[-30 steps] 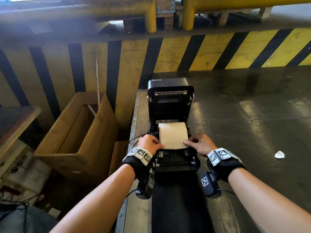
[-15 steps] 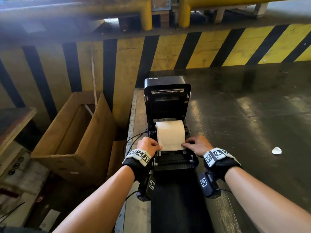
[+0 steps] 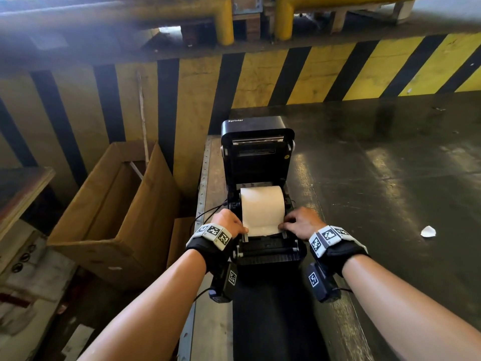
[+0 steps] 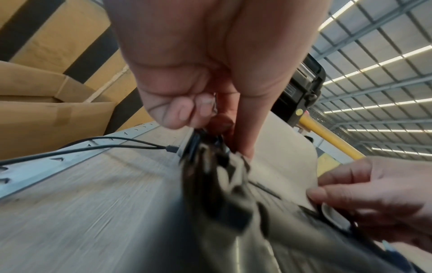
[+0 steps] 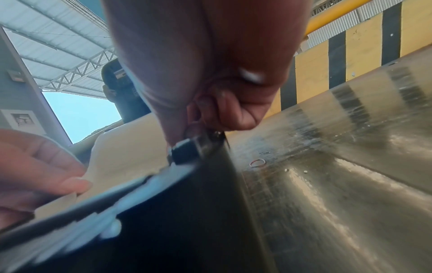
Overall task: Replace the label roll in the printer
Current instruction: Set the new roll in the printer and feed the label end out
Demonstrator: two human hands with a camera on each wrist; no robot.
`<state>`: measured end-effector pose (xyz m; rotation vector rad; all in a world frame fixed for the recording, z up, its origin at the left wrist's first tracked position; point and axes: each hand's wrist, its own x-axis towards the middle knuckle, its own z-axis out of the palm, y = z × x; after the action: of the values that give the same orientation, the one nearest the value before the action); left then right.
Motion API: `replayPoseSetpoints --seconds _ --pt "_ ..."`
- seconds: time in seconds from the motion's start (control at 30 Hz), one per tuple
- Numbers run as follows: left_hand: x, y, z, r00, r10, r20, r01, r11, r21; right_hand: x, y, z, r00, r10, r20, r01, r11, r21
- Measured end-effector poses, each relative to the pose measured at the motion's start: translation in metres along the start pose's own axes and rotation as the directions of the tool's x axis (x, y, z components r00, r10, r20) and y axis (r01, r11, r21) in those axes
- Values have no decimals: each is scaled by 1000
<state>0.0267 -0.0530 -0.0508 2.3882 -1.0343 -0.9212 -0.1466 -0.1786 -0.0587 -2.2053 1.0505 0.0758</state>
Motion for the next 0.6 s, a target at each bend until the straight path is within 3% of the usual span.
replayPoseSetpoints --seconds 0.2,0.37,0.5,0.6 --pt "-2 -10 -2 1000 17 -6 -17 988 -154 9 -2 -7 995 37 94 -34 999 -31" --pt "-2 -11 0 999 43 5 -42 994 -104 12 -1 -13 988 47 145 -47 999 -6" --pt "0 -9 -5 998 37 47 -34 997 -67 9 3 -13 996 25 90 -32 996 77" --pt "1 -8 -6 998 40 57 -36 997 -66 6 2 -12 992 13 122 -16 999 30"
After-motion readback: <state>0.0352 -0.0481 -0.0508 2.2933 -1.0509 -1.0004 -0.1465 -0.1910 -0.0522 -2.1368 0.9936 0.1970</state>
